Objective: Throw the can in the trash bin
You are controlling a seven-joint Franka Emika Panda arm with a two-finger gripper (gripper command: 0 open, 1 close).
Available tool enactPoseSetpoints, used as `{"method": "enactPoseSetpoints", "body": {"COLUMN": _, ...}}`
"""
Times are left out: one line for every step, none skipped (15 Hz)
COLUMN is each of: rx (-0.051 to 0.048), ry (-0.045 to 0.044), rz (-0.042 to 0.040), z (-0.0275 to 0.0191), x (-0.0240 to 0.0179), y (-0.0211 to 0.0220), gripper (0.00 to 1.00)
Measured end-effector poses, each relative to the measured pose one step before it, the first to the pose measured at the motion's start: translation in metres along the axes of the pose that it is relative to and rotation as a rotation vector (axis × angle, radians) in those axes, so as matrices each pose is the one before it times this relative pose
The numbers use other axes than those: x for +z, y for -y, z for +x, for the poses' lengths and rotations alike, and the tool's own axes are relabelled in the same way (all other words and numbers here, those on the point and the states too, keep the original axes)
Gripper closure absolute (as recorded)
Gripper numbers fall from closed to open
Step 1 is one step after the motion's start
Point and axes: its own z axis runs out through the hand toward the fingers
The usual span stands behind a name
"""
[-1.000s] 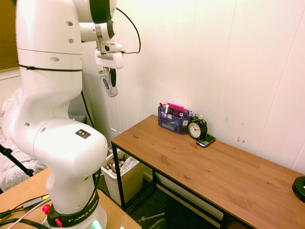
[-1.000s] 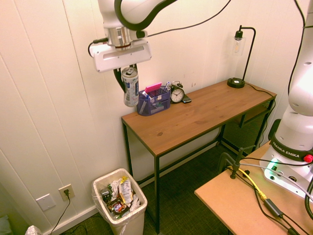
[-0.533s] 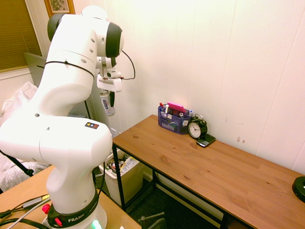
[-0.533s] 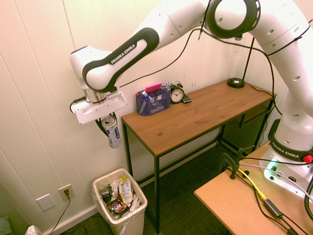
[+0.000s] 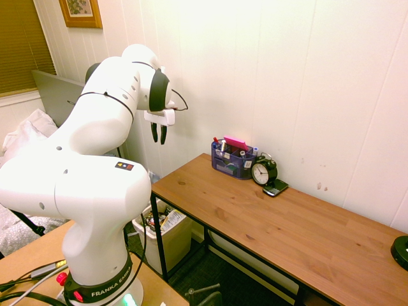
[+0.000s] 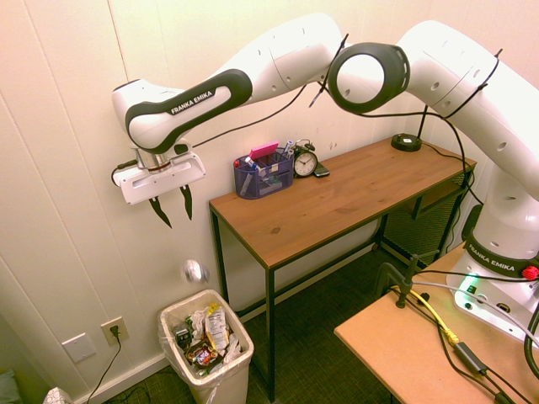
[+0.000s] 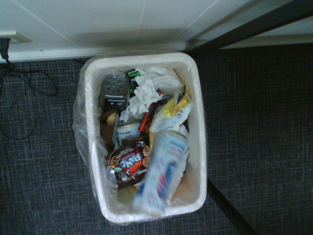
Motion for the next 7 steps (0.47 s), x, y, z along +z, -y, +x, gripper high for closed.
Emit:
{"method": "enactPoseSetpoints", "body": {"rx": 0.00166, "ry": 0.00217, "rz": 0.0005, "z": 0.00173, "x": -0.0026, "y": 0.00365, "gripper": 0.0}}
{"method": "enactPoseSetpoints", "body": {"rx": 0.00215, "ry": 0.00258, "rz": 0.00258, "z": 0.00321, "x": -0.00357, "y": 0.0032, "gripper": 0.0}}
{"method": "enactPoseSetpoints", "body": {"rx": 0.00316, "ry": 0.00265, "rz": 0.00519, "z": 0.00545, "x": -0.00532, "y": 0.00275, "gripper": 0.0}}
{"method": "enactPoseSetpoints", "body": {"rx": 0.00655, "ry": 0.00317, "rz": 0.01041, "z": 0.00925, "x": -0.00757, "y": 0.00242, "gripper": 0.0}}
{"method": "enactPoseSetpoints", "body": {"rx": 0.01605, "ry": 0.00078, "rz": 0.01741, "z": 0.01705, "x": -0.00958, "y": 0.00168, "gripper": 0.0}}
{"method": "enactPoseSetpoints", "body": {"rx": 0.01914, "ry": 0.00234, "rz": 0.01951, "z": 0.02494, "x": -0.00795, "y": 0.00097, "gripper": 0.0}}
{"method": "enactPoseSetpoints", "body": {"rx": 0.02234, "ry": 0.002, "rz": 0.02386, "z": 0.03264, "x": -0.00621, "y": 0.00062, "gripper": 0.0}}
